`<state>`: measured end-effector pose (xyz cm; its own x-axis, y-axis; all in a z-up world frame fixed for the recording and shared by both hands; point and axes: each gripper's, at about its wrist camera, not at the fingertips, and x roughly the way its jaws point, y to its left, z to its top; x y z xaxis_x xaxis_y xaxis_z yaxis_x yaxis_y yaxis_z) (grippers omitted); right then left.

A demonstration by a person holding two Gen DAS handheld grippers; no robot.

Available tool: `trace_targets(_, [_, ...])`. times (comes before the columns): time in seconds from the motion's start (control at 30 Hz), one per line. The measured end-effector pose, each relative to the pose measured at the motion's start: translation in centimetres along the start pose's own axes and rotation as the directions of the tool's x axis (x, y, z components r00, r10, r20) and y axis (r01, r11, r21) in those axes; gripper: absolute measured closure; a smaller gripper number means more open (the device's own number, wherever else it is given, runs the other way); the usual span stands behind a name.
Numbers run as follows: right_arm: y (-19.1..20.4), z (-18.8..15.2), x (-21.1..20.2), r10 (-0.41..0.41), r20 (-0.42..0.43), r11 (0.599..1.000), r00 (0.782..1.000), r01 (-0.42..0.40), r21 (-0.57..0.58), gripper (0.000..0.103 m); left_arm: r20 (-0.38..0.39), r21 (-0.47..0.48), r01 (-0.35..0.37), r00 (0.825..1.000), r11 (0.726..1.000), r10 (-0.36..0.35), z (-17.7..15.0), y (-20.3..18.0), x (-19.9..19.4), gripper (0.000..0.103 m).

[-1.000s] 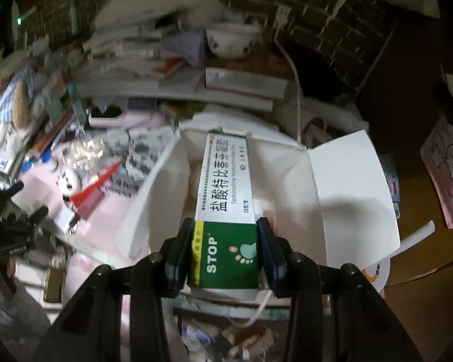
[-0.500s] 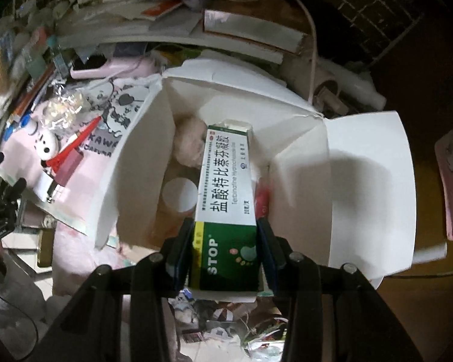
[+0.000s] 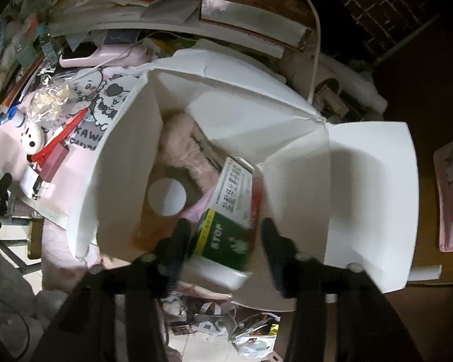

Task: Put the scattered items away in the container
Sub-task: 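Withdraw the right gripper from the box, then grasp the blue-capped white tape roll with the left gripper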

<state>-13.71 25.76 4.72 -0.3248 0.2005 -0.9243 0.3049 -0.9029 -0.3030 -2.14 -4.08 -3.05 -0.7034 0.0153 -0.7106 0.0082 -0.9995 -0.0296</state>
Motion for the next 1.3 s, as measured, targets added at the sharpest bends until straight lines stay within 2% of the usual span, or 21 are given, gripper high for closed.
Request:
trace_targets(0.03, [0.0, 0.0, -0.2, -0.009, 0.01, 1.0, 1.0, 0.009, -0.002, 0.041, 0.0, 0.0, 0.0, 1.0, 1.0, 0.0, 0.0, 0.0, 0.0, 0.002])
trace_targets(0.2, [0.4, 0.0, -2.4, -0.019, 0.101, 1.0, 0.995, 0.018, 0.006, 0.041, 0.0, -0.007, -0.008, 1.0, 1.0, 0.008, -0.1, 0.3, 0.1, 0.002])
trace_targets(0.3, [1.7, 0.0, -4.7, 0.003, 0.211, 1.0, 0.977, -0.004, 0.005, 0.041, -0.006, -0.023, -0.02, 1.0, 1.0, 0.02, -0.3, 0.9, 0.3, 0.002])
trace_targets(0.37, [3.2, -0.3, -6.0, 0.056, 0.291, 0.998, 0.955, -0.053, -0.018, 0.04, -0.01, -0.037, -0.019, 1.0, 0.999, 0.019, -0.5, 1.4, 0.4, 0.002])
trace_targets(0.5, [7.6, -1.1, -6.8, 0.194, 0.399, 0.981, 0.896, -0.167, -0.1, 0.038, -0.011, -0.048, -0.018, 1.0, 0.999, 0.018, -1.0, 2.1, 0.6, 0.002])
trace_targets(0.6, [11.0, -1.5, -6.0, 0.295, 0.427, 0.955, 0.855, -0.25, -0.161, 0.037, -0.014, -0.048, -0.017, 1.0, 0.999, 0.016, -1.5, 2.6, 1.0, 0.002])
trace_targets(0.7, [13.9, -1.9, -4.5, 0.377, 0.434, 0.926, 0.818, -0.317, -0.207, 0.037, -0.012, -0.065, 0.023, 1.0, 0.998, -0.024, -2.1, 3.3, 1.4, 0.002])
trace_targets(0.8, [16.0, -1.9, -2.9, 0.514, 0.416, 0.857, 0.75, -0.468, -0.216, 0.037, 0.011, -0.08, 0.037, 0.999, 0.996, -0.036, -2.7, 4.2, 1.6, 0.002])
trace_targets(0.9, [17.3, -2.3, -1.3, 0.597, 0.416, 0.798, 0.686, -0.565, -0.213, 0.037, 0.057, -0.105, 0.039, 0.998, 0.994, -0.033, -2.8, 5.6, 1.5, 0.002])
trace_targets(0.97, [18.2, -3.0, -0.8, 0.577, 0.457, 0.809, 0.677, -0.549, -0.208, 0.037, 0.087, -0.122, 0.043, 0.996, 0.992, -0.032, -2.7, 6.6, 1.7, 0.002])
trace_targets(1.03, [18.7, -3.8, -0.4, 0.522, 0.509, 0.845, 0.684, -0.495, -0.201, 0.034, 0.106, -0.131, 0.049, 0.994, 0.99, -0.035, -2.4, 7.4, 2.2, 0.002])
trace_targets(1.1, [19.2, -4.6, 0.0, 0.492, 0.54, 0.863, 0.683, -0.463, -0.201, 0.029, 0.121, -0.13, 0.045, 0.992, 0.991, -0.029, -1.9, 7.9, 3.0, 0.002])
trace_targets(1.23, [19.3, -5.4, 1.6, 0.522, 0.52, 0.844, 0.677, -0.5, -0.195, 0.029, 0.125, -0.105, 0.052, 0.991, 0.993, -0.039, -1.0, 8.1, 4.7, 0.003])
trace_targets(1.3, [19.4, -5.6, 2.4, 0.534, 0.501, 0.836, 0.681, -0.513, -0.194, 0.029, 0.141, -0.088, 0.039, 0.99, 0.995, -0.027, -0.7, 7.9, 5.1, 0.004])
